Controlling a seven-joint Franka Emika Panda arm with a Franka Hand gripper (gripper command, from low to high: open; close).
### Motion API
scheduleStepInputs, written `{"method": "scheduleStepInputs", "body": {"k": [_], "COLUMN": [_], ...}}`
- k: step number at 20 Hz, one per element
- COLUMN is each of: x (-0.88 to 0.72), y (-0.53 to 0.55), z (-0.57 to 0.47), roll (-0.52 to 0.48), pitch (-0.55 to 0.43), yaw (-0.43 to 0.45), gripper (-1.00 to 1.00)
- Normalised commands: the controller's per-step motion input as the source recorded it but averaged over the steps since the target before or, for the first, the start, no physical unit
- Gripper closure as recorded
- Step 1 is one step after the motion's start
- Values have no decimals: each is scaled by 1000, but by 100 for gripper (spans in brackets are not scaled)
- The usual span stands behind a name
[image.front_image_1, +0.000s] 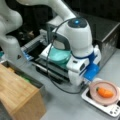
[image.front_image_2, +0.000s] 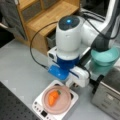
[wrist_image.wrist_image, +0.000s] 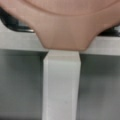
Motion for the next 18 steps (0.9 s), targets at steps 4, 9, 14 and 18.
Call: {"method": "scheduleStepInputs", "body": {"k": [4,9,14,18], "x": [394,321,453,560], "y": [-94,-75,-54,-25], "z": [130,120,88,173], "roll": [-71,-92,-104,-115], "pitch": [197,230,268,260], "yaw": [86,74,19,20], "gripper": [-100,-100,-100,-100]}}
